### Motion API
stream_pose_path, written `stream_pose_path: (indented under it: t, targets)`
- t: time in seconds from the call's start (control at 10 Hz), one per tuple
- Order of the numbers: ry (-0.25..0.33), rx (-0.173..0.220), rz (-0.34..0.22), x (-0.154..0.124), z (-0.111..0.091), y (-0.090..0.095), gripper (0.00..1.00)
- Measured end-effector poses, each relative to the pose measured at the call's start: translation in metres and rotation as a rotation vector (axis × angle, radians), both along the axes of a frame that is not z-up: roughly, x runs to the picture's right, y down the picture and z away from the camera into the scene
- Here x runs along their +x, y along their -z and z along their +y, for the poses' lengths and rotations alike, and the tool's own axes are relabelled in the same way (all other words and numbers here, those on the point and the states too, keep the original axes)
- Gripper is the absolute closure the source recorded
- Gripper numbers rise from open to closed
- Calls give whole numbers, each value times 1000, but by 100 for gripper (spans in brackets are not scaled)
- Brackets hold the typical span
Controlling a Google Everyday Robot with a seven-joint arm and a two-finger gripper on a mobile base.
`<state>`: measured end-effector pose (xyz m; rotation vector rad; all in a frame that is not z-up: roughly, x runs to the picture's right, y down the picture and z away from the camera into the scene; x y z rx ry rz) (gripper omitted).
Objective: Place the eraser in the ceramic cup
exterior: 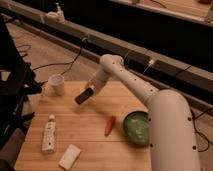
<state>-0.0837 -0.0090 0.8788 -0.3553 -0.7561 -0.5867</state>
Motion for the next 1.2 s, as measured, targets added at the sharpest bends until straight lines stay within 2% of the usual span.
stream_pose_path:
  t: [0.1, 0.2, 0.3, 0.8, 1.0, 1.2]
  targets:
    - [-11, 67, -19, -7, -20, 17, 86]
    - [-19, 116, -30, -11, -34, 30, 86]
    - [-23, 142, -33, -10, -41, 37, 86]
    - [-27, 144, -24, -9, -43, 34, 86]
    - [-95, 166, 6, -16, -70, 20, 86]
    - [-165, 211, 17, -43, -103, 4, 86]
